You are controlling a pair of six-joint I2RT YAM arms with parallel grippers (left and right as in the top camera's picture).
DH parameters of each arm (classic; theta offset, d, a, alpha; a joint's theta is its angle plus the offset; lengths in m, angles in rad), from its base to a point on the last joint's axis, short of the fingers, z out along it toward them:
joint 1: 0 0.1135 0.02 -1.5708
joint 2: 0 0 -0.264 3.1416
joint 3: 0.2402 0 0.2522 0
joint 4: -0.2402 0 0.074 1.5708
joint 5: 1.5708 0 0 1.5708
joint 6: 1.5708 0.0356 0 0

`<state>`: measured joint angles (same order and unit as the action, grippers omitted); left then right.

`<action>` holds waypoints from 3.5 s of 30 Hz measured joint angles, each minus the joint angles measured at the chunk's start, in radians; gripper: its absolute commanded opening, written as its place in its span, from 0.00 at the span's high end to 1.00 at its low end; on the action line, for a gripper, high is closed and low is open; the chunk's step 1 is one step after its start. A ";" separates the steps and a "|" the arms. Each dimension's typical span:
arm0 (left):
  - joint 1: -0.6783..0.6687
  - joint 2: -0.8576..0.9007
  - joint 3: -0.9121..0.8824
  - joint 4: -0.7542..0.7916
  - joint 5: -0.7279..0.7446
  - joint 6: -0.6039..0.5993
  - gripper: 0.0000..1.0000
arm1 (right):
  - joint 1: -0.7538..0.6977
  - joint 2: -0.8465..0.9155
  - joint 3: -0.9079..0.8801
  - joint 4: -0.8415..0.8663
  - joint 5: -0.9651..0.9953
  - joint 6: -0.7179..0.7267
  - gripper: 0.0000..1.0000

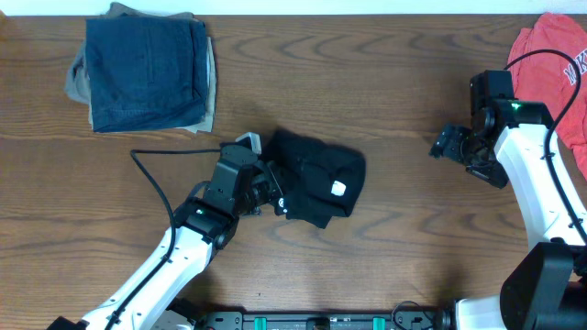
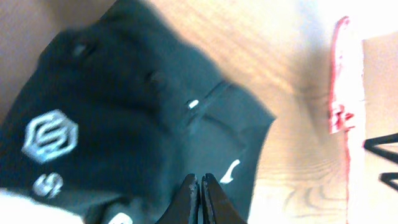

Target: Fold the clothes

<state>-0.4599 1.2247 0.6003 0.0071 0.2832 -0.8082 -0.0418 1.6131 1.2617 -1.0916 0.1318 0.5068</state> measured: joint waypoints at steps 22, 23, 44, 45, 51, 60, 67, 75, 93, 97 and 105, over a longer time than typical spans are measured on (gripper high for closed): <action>0.000 0.203 0.000 -0.072 -0.132 0.129 0.94 | 0.000 0.000 0.000 0.000 0.000 0.000 0.01; 0.000 0.202 0.000 -0.092 -0.133 0.129 0.94 | 0.000 0.000 0.000 0.000 0.000 0.000 0.01; 0.002 0.182 0.004 -0.342 -0.025 0.025 0.94 | 0.000 0.000 0.000 0.000 0.000 0.000 0.01; 0.002 0.182 0.004 -0.352 -0.008 0.021 0.94 | 0.000 0.000 0.000 0.000 0.000 0.000 0.01; -0.002 0.147 0.002 -0.441 0.049 0.006 0.94 | 0.000 0.000 0.000 0.000 0.000 0.000 0.01; -0.002 -0.071 0.002 -0.578 0.044 -0.007 0.94 | 0.000 0.000 0.000 0.000 0.000 0.000 0.01; 0.014 -0.158 0.002 -0.575 -0.060 0.002 0.43 | 0.000 0.000 0.000 0.000 0.000 0.000 0.01; 0.196 -0.171 0.002 -0.570 -0.114 0.103 0.16 | 0.000 0.000 0.000 0.000 0.000 0.000 0.01; 0.432 0.180 0.002 -0.078 0.244 0.496 0.16 | 0.000 0.000 0.000 0.000 0.000 0.000 0.01; 0.432 0.303 0.002 -0.017 0.302 0.526 0.15 | 0.000 0.000 0.000 0.000 0.000 0.000 0.01; 0.433 0.373 0.007 0.054 0.389 0.547 0.15 | 0.000 0.000 0.000 0.000 0.000 0.000 0.01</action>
<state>-0.0269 1.5982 0.6075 0.0612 0.6720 -0.2607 -0.0418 1.6131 1.2617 -1.0916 0.1318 0.5068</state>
